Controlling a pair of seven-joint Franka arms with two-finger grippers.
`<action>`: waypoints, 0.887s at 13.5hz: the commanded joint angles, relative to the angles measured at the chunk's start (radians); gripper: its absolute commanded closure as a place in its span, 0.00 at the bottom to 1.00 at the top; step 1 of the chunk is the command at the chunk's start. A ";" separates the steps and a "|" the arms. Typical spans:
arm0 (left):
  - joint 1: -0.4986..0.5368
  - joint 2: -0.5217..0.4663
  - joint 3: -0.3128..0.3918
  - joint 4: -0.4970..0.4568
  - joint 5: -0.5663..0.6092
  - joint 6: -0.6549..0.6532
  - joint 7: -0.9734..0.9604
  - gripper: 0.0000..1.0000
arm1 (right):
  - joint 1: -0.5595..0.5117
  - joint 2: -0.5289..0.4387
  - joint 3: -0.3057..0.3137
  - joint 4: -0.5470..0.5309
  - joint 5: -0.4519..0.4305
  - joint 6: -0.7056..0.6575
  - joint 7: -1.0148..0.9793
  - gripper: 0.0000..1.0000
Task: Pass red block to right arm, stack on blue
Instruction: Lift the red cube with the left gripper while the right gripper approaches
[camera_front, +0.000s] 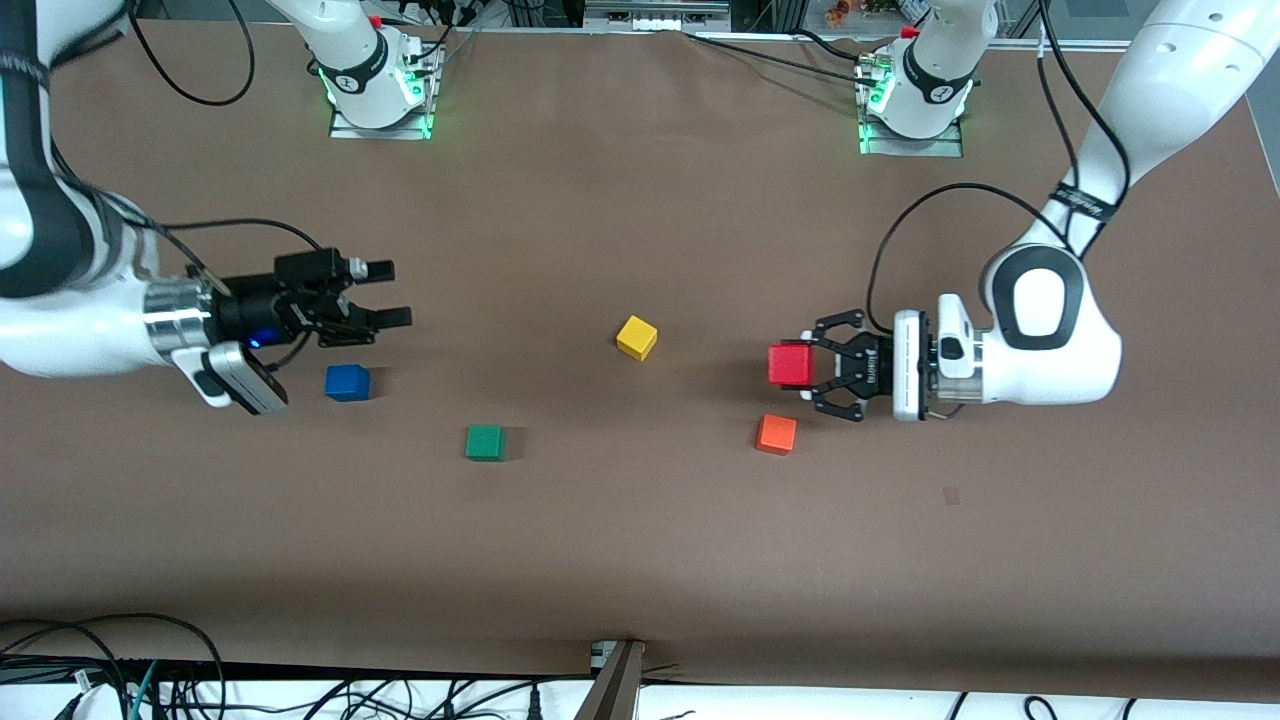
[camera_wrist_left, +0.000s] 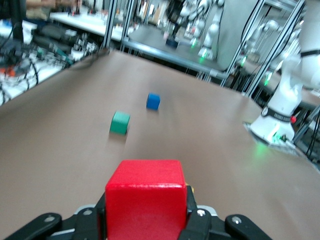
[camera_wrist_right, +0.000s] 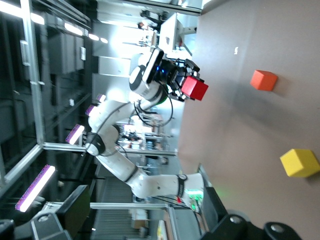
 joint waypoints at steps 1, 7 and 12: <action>-0.050 0.022 -0.006 0.052 -0.101 0.003 0.088 1.00 | -0.007 0.063 0.033 0.001 0.118 -0.012 -0.038 0.00; -0.179 0.047 -0.006 0.055 -0.385 0.088 0.263 1.00 | 0.122 0.197 0.044 0.009 0.416 0.086 -0.137 0.00; -0.280 0.053 0.000 0.092 -0.453 0.161 0.314 1.00 | 0.200 0.250 0.046 -0.002 0.510 0.192 -0.191 0.00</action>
